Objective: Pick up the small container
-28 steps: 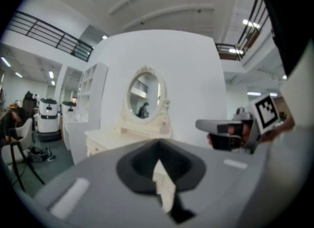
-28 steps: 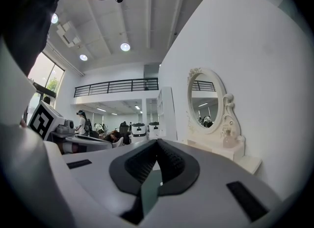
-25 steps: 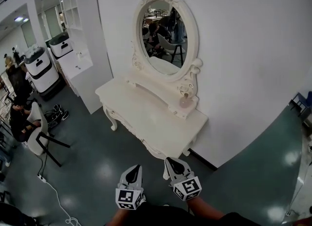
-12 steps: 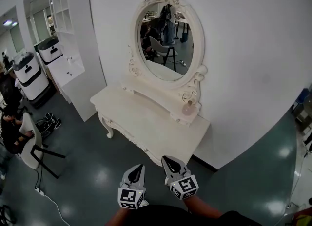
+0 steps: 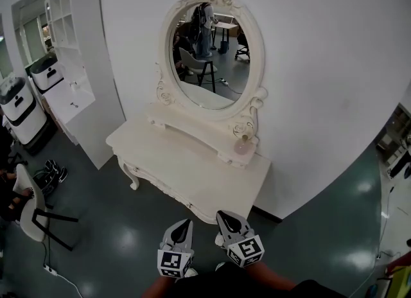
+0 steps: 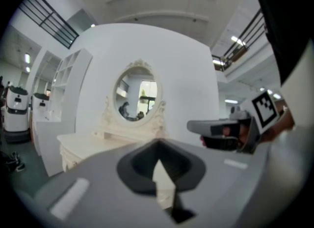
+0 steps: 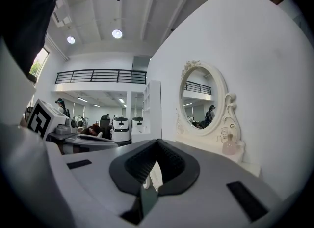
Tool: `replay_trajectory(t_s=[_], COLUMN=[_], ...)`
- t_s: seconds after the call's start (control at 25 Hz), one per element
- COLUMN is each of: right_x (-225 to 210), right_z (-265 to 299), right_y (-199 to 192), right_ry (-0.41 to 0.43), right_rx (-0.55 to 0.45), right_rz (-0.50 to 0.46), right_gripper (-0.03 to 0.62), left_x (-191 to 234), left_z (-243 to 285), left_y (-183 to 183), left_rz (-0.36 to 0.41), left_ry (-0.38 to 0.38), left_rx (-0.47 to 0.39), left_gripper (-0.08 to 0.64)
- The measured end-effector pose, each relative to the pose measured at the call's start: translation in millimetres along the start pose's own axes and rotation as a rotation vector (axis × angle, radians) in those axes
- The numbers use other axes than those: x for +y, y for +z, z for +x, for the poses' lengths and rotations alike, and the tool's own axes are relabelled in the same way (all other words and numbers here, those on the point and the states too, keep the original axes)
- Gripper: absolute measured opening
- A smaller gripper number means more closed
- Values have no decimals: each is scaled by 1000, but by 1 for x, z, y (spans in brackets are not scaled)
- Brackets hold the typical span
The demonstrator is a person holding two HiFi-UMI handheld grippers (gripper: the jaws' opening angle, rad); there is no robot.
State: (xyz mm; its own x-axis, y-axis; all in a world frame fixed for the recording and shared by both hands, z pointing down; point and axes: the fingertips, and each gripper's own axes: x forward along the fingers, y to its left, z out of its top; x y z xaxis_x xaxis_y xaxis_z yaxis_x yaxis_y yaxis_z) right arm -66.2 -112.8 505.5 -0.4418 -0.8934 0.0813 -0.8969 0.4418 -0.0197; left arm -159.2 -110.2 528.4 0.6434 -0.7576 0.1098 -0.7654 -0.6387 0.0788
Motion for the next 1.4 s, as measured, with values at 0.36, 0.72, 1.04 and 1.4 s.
replay_trajectory(t_s=[0.36,0.72,1.04,1.4], right_x=[-54,-140,-202,-242], right_z=[26,43,45,44], right_y=[18,19,13,-12], right_ry=[-65,-141,-202,-231], right_rx=[-55,-78,-68,-18], right_rz=[5,32,55,67], right_gripper=[6,6,6,6], left_x=[9,9,-7,-22], left_z=[70,154,216,278], left_y=[14,29,32,21], left_rz=[22,76,103,137], left_ry=[-50,-103,-137,-161], left_rx=[7,28,44,49], left_gripper=[8,8,8,8])
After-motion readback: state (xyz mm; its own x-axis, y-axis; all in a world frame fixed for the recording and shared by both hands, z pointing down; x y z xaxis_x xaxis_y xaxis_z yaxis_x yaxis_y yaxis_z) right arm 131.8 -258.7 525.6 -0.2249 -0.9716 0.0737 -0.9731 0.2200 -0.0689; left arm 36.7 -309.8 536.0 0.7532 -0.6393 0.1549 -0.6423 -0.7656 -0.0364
